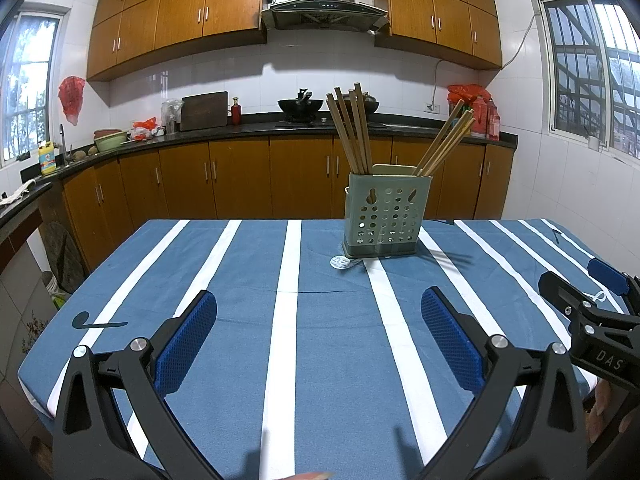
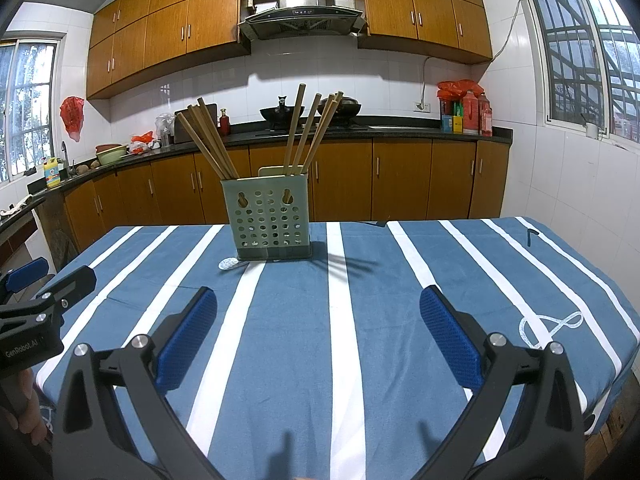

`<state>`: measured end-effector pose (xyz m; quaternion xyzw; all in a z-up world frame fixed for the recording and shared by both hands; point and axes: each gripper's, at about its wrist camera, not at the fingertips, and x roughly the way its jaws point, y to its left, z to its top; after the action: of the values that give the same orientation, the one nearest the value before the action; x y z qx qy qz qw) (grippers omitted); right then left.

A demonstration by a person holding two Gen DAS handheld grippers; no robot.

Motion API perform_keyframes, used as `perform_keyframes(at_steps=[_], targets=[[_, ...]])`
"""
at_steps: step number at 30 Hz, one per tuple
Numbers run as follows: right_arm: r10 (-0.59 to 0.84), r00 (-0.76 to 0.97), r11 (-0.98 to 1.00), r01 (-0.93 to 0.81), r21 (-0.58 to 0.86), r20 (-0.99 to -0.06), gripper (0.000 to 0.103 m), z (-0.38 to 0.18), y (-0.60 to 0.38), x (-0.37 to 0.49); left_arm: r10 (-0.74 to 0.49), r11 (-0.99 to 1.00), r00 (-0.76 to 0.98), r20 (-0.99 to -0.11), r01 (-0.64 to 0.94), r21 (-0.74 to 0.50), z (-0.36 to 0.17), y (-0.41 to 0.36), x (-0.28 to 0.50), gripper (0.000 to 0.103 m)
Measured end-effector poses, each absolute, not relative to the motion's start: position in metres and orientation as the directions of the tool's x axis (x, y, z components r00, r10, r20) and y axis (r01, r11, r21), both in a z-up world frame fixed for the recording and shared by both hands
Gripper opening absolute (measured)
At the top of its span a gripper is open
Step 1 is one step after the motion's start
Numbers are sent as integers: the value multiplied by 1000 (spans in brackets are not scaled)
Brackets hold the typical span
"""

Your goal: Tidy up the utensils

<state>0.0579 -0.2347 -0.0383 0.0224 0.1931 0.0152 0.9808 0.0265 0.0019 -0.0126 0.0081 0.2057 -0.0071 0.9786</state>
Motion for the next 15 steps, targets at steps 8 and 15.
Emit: perform_keyframes(at_steps=[8, 15], targets=[[39, 925, 999, -22, 50, -379, 99, -38, -235, 58, -9, 1000, 915, -402, 16, 14, -13, 2, 26, 101], [38, 924, 999, -21, 50, -380, 99, -40, -234, 59, -10, 1000, 915, -402, 17, 13, -13, 2, 26, 101]])
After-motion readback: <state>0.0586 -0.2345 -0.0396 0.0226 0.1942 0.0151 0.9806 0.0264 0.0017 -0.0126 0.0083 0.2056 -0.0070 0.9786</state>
